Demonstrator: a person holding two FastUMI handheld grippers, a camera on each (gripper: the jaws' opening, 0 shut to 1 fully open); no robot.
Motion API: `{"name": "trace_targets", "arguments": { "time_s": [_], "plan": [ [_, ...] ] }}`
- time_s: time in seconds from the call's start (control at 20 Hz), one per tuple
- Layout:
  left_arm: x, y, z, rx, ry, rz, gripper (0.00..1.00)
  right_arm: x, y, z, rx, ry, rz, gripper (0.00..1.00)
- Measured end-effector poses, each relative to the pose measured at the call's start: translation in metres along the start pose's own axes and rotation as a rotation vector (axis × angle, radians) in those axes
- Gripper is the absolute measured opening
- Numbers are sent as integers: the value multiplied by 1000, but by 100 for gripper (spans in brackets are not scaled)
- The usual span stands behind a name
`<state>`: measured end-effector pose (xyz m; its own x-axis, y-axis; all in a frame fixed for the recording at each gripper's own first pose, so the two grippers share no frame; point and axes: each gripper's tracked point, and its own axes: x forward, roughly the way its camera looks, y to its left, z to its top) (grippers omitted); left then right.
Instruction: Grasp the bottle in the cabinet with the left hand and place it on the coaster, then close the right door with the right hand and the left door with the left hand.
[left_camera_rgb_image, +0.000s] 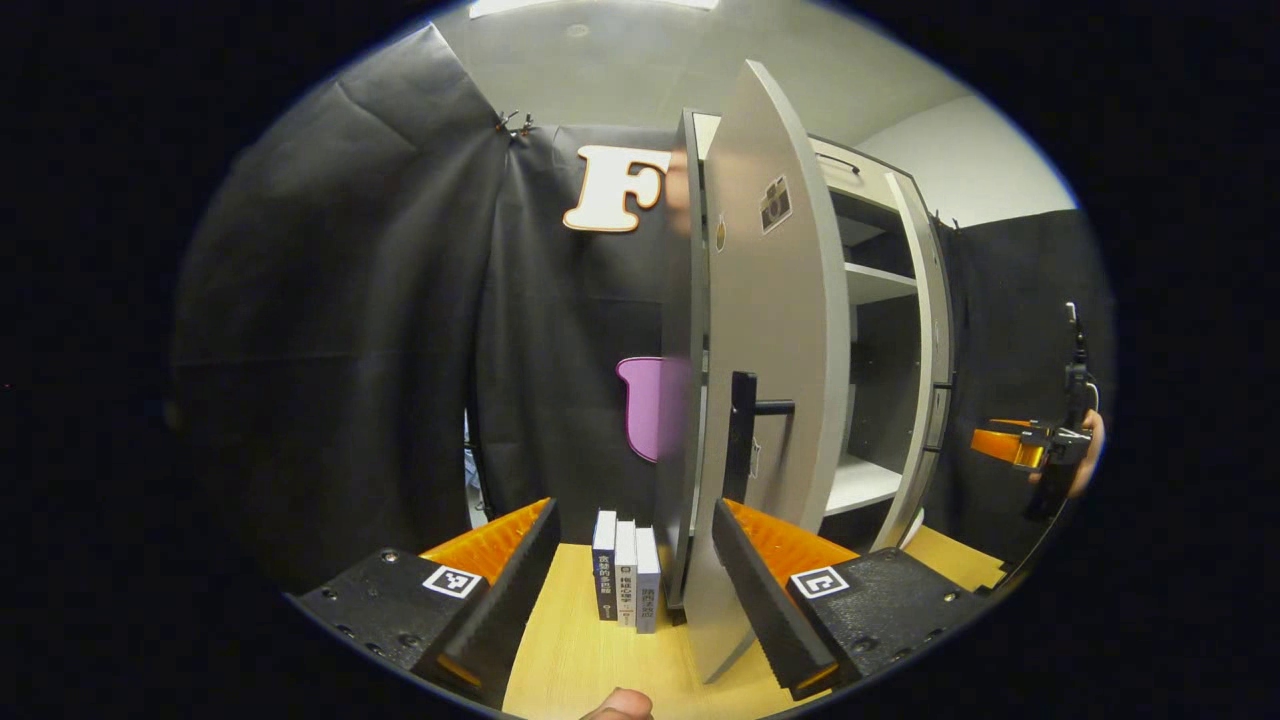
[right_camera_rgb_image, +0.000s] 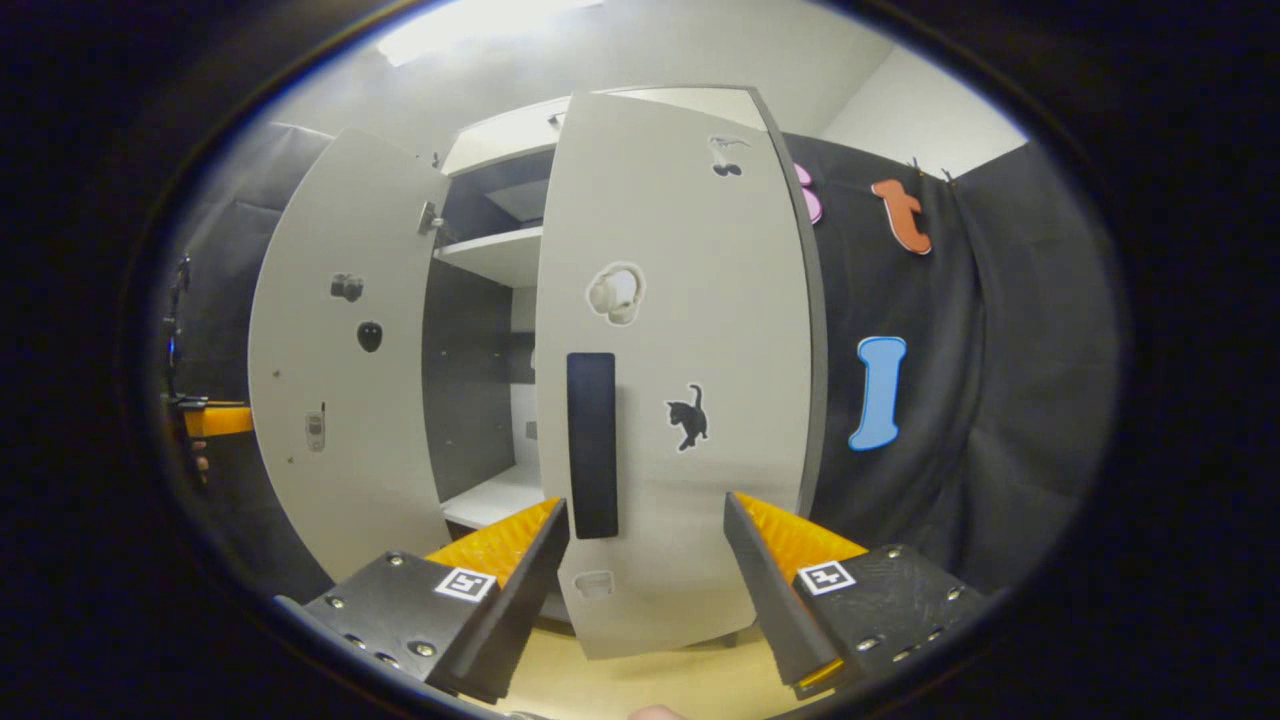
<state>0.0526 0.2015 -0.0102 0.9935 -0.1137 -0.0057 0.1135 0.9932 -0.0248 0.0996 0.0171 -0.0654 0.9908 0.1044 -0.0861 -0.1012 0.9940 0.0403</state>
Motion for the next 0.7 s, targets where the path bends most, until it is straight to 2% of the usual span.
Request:
{"name": "trace_targets", "arguments": {
  "time_s": [0.1,0.15,0.2,0.25,0.3,0.4,0.45,0.6,0.7],
  "plan": [
    [12,-4,4,-2,-5,-28,97,-5,-2,1,-2,-1,-19,90],
    [18,-9,6,-4,-9,-52,97,-8,-3,1,1,-2,-29,94],
    [23,-12,7,-2,-15,-50,97,-11,-5,1,3,-1,-38,90],
    [26,-9,12,9,-35,-38,92,-15,-6,0,2,0,-44,94],
    [29,-8,17,23,-54,-26,94,-20,-7,0,-4,1,-47,94],
    [31,-11,20,40,-66,-23,90,-28,-9,-2,-18,-1,-54,94],
    [32,-14,21,36,-69,-27,93,-32,-8,-1,-21,-5,-52,94],
    [38,-27,19,-5,-53,-64,89,-38,-11,0,-24,-18,-36,94],
    [39,-47,16,-35,-37,-95,94,-40,-17,-1,-24,-13,-38,94]
  ]
}}
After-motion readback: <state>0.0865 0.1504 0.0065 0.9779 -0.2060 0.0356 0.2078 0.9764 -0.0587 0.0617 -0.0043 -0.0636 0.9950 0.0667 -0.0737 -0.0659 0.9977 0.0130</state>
